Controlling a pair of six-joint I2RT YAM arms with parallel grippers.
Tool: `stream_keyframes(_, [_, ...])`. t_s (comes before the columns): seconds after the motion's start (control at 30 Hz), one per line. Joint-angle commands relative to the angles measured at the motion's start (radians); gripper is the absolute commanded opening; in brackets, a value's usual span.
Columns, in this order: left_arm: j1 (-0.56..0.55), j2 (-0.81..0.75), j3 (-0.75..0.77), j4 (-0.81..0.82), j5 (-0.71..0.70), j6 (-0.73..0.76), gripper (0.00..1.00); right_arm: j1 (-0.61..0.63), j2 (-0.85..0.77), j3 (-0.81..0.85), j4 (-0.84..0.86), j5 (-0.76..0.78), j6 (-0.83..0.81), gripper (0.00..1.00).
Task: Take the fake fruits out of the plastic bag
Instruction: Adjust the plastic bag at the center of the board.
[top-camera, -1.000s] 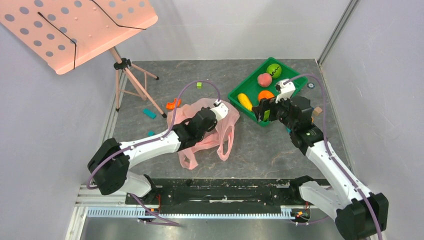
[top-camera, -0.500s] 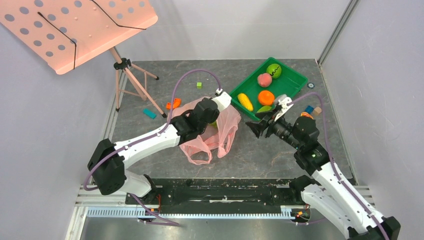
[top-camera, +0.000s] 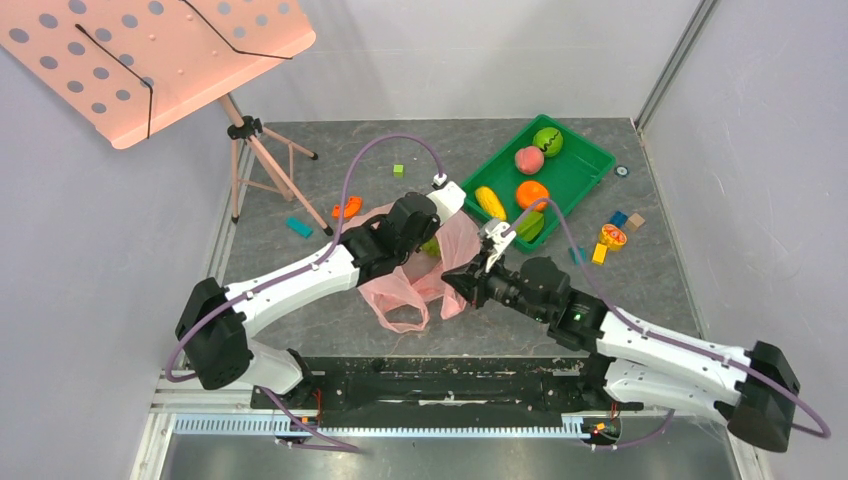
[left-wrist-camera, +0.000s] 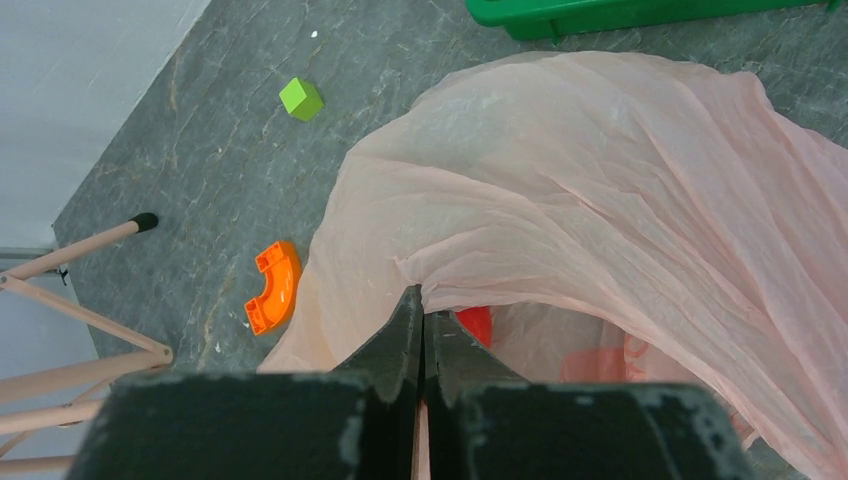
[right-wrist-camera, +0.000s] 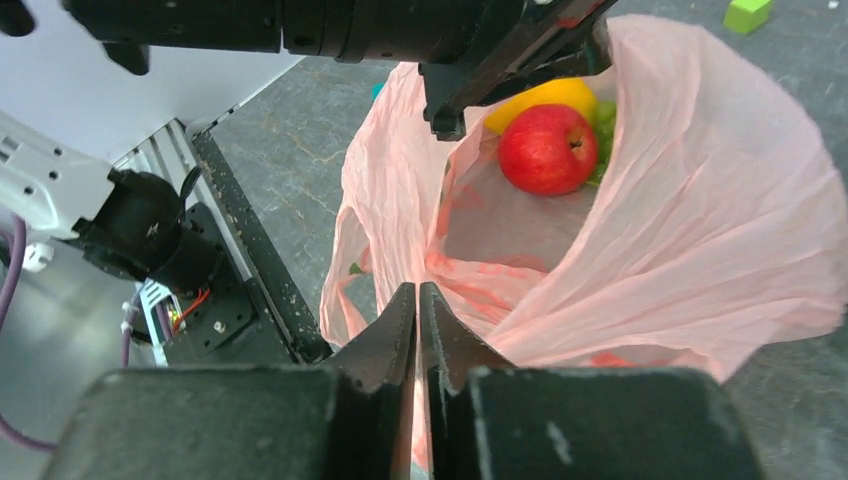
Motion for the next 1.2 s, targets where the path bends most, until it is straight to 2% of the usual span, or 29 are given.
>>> stream_keyframes(0.0, [-0.002, -0.005, 0.045, -0.016, 0.018, -0.051, 0.02, 0.107, 0.072, -0.004, 0.154, 0.264, 0.133, 0.02])
stream_keyframes(0.17, [0.001, -0.017, 0.067, -0.045, 0.030, -0.061, 0.02, 0.195, 0.142, -0.023, 0.242, 0.418, 0.276, 0.00])
stream_keyframes(0.37, [0.003, -0.038, 0.087, -0.079, 0.053, -0.079, 0.02, 0.244, 0.296, 0.017, 0.241, 0.566, 0.384, 0.00])
stream_keyframes(0.57, [0.007, -0.064, 0.077, -0.089, 0.076, -0.093, 0.02, 0.242, 0.415, 0.050, 0.189, 0.744, 0.363, 0.00])
stream_keyframes(0.67, [0.007, -0.071, 0.059, -0.091, 0.089, -0.106, 0.02, 0.226, 0.441, 0.075, 0.099, 0.863, 0.320, 0.00])
stream_keyframes(0.87, [0.007, -0.085, 0.023, -0.089, 0.094, -0.125, 0.02, 0.098, 0.443, 0.041, 0.002, 0.864, 0.287, 0.00])
stream_keyframes(1.07, [0.008, -0.110, -0.004, -0.095, 0.100, -0.136, 0.02, -0.017, 0.424, 0.008, 0.005, 0.824, 0.222, 0.00])
stream_keyframes(1.17, [0.008, -0.122, -0.010, -0.104, 0.116, -0.152, 0.02, -0.033, 0.397, -0.012, 0.080, 0.724, 0.113, 0.00])
